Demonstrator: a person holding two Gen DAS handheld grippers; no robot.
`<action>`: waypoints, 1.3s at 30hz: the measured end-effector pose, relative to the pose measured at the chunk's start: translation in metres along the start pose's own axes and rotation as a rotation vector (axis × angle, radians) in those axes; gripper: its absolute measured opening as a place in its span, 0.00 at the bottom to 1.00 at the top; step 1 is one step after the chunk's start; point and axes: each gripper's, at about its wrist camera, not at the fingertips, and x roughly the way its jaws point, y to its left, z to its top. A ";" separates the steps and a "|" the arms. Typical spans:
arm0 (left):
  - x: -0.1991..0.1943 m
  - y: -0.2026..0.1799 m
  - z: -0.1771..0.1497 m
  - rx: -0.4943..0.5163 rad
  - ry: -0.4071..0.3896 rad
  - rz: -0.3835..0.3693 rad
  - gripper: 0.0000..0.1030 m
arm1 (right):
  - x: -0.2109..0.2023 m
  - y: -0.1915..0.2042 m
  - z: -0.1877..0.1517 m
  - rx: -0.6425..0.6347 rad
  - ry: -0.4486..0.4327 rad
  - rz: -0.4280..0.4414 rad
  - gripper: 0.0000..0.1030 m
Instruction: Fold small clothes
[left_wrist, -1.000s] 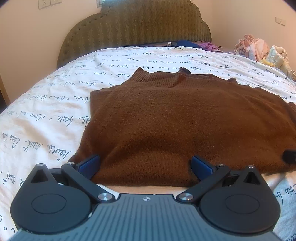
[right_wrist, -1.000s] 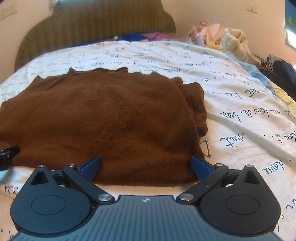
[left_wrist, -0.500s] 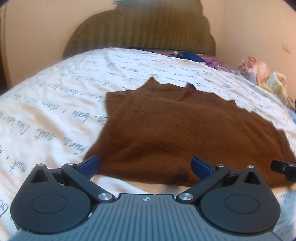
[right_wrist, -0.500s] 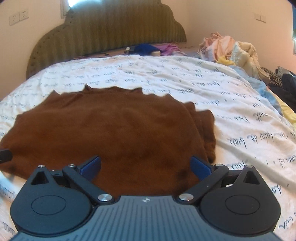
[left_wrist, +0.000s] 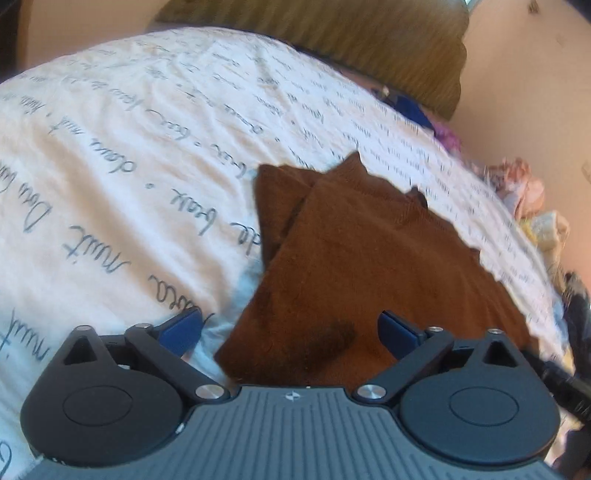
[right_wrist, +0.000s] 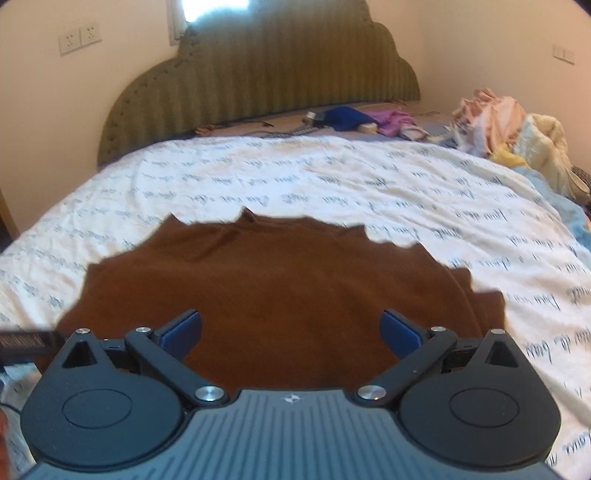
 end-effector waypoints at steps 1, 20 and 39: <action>-0.001 -0.002 -0.002 0.016 -0.001 0.013 0.59 | 0.002 0.003 0.007 0.000 -0.007 0.012 1.00; -0.014 0.005 -0.027 0.008 -0.062 -0.109 0.10 | 0.116 0.152 0.069 -0.121 0.332 0.240 1.00; -0.012 0.025 -0.041 -0.058 -0.085 -0.174 0.10 | 0.156 0.215 0.053 -0.349 0.382 0.091 0.17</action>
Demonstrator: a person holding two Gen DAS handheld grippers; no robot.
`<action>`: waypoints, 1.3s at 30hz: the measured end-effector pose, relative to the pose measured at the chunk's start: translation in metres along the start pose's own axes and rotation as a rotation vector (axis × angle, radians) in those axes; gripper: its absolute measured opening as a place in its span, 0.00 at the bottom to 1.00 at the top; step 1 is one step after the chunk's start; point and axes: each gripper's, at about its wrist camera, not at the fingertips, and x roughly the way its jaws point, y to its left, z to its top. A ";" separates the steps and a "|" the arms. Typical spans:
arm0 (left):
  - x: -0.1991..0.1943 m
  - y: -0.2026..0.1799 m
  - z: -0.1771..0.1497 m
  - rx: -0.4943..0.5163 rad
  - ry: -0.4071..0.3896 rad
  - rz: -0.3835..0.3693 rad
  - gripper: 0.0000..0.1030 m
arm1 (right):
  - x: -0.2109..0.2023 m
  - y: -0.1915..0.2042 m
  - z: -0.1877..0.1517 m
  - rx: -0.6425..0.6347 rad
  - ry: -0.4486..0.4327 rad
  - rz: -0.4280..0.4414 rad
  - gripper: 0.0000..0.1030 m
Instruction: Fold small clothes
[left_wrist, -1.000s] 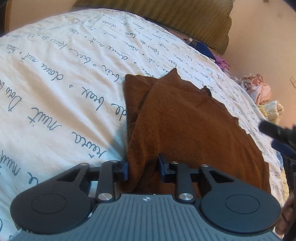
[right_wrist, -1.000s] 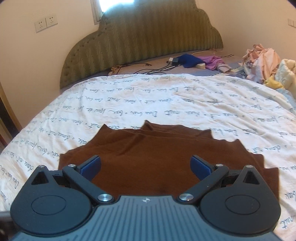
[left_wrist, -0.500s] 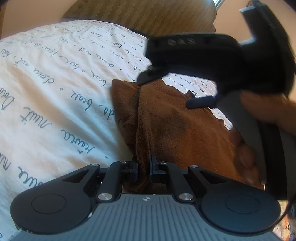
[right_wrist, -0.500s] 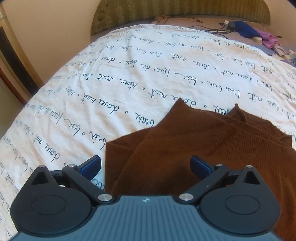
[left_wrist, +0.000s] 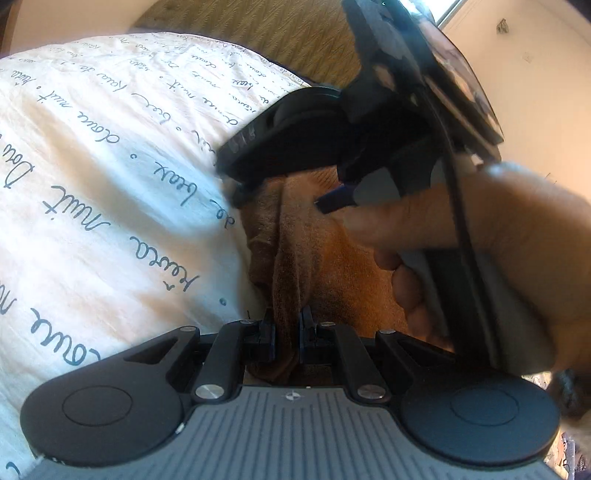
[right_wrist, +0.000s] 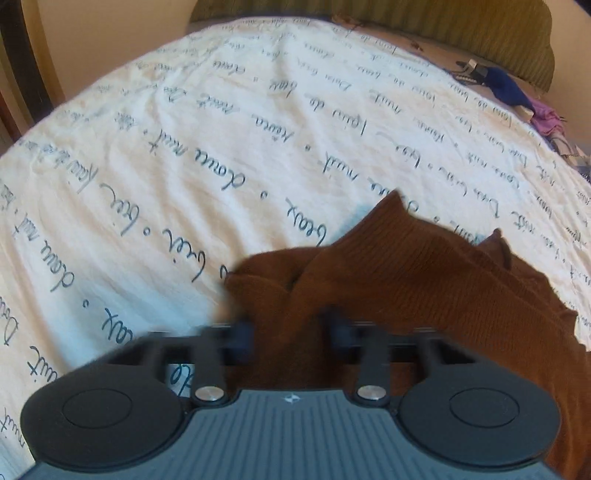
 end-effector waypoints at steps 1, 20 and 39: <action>-0.003 0.001 0.001 0.001 -0.002 0.002 0.10 | -0.004 -0.004 0.002 0.006 -0.009 0.016 0.14; -0.025 -0.101 0.016 0.251 -0.028 -0.167 0.10 | -0.103 -0.169 -0.020 0.259 -0.181 0.266 0.11; 0.069 -0.244 -0.067 0.564 0.219 -0.319 0.10 | -0.109 -0.349 -0.159 0.528 -0.243 0.228 0.11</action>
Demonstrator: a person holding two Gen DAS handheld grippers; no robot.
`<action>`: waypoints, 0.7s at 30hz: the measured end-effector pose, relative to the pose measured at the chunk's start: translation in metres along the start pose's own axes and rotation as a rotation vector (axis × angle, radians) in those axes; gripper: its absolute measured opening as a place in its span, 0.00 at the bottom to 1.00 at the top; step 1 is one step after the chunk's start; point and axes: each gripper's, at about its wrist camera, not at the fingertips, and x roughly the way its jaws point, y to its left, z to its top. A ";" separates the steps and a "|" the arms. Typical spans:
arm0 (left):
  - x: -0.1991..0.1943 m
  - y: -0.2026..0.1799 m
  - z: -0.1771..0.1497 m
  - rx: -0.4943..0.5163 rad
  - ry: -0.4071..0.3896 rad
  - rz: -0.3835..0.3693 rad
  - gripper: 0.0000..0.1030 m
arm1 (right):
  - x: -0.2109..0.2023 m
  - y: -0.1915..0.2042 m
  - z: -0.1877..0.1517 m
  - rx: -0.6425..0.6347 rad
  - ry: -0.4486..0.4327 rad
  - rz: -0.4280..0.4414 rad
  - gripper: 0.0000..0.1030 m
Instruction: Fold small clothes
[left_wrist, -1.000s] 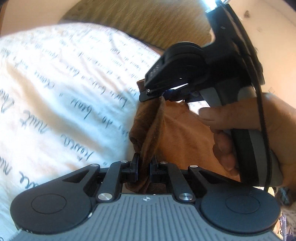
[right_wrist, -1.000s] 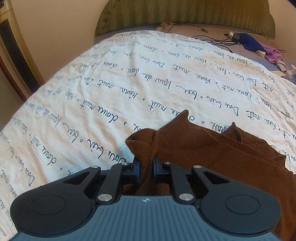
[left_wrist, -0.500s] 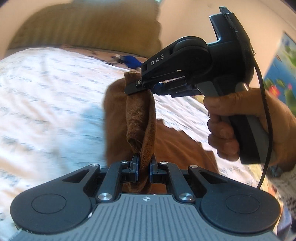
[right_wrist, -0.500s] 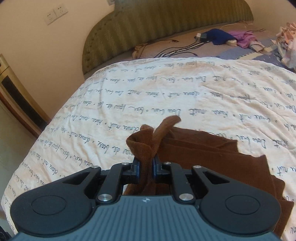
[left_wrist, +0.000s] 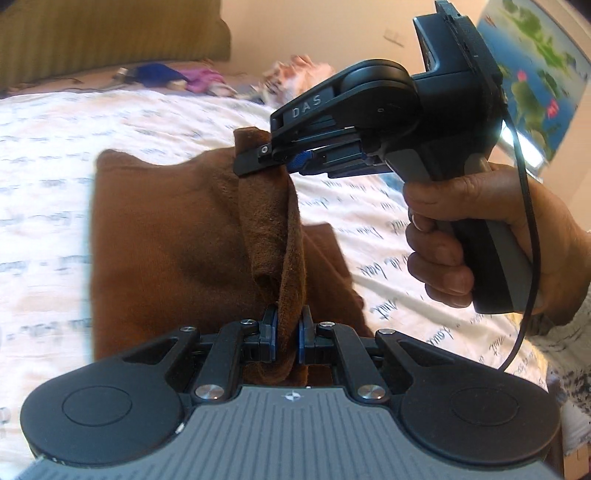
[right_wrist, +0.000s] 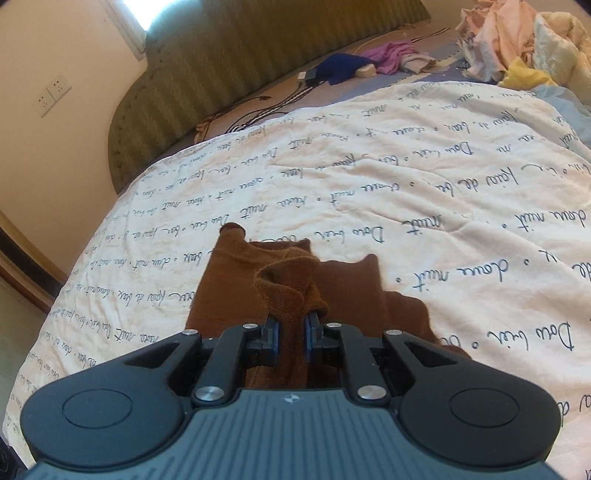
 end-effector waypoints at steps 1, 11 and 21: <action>0.006 -0.004 0.000 0.006 0.012 -0.001 0.10 | -0.001 -0.006 -0.003 -0.003 -0.006 -0.016 0.11; 0.053 -0.036 -0.004 0.059 0.111 0.048 0.12 | 0.027 -0.052 -0.022 0.011 0.048 -0.100 0.27; 0.041 -0.050 -0.005 0.070 0.087 0.123 0.95 | -0.026 -0.012 -0.017 -0.207 -0.115 -0.200 0.74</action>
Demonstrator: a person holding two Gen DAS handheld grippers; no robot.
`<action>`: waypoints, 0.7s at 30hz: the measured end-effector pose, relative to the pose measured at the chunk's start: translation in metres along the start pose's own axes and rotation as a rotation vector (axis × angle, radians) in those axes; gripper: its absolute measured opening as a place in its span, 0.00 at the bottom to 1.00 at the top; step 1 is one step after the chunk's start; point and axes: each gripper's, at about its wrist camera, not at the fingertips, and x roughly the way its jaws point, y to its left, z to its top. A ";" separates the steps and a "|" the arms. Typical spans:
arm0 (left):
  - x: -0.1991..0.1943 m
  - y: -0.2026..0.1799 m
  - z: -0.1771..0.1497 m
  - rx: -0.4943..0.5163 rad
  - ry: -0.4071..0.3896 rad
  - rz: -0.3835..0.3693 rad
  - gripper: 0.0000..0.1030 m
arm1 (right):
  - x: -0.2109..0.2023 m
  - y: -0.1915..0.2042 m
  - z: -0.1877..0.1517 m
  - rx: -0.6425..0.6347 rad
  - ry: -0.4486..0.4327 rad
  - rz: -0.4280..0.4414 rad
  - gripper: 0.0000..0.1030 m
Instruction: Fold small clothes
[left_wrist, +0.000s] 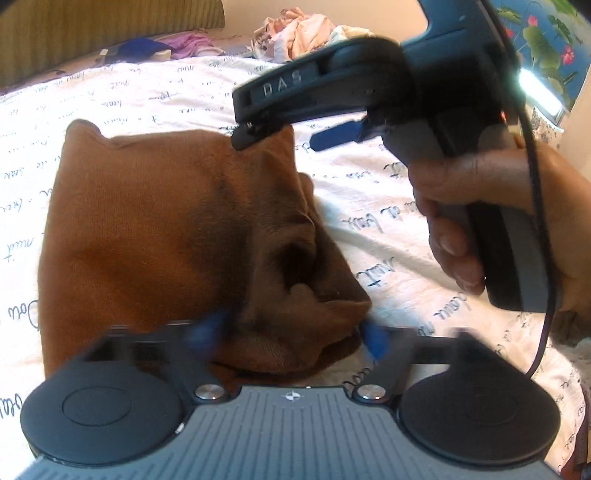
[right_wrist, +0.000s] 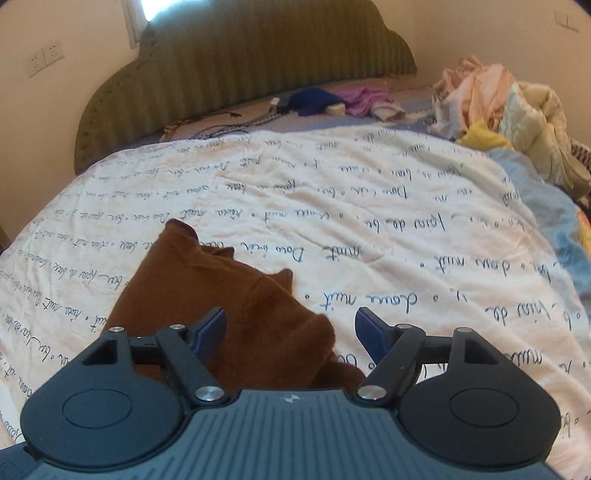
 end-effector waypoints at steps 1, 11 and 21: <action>-0.002 -0.001 -0.001 0.009 -0.006 0.018 0.95 | -0.002 0.004 0.003 -0.018 -0.006 -0.005 0.74; -0.048 0.026 -0.003 -0.030 -0.046 0.071 0.97 | 0.004 0.018 0.004 0.007 0.006 0.106 0.74; -0.063 0.119 0.020 -0.354 -0.118 -0.043 1.00 | 0.001 0.024 -0.029 -0.073 0.009 0.068 0.74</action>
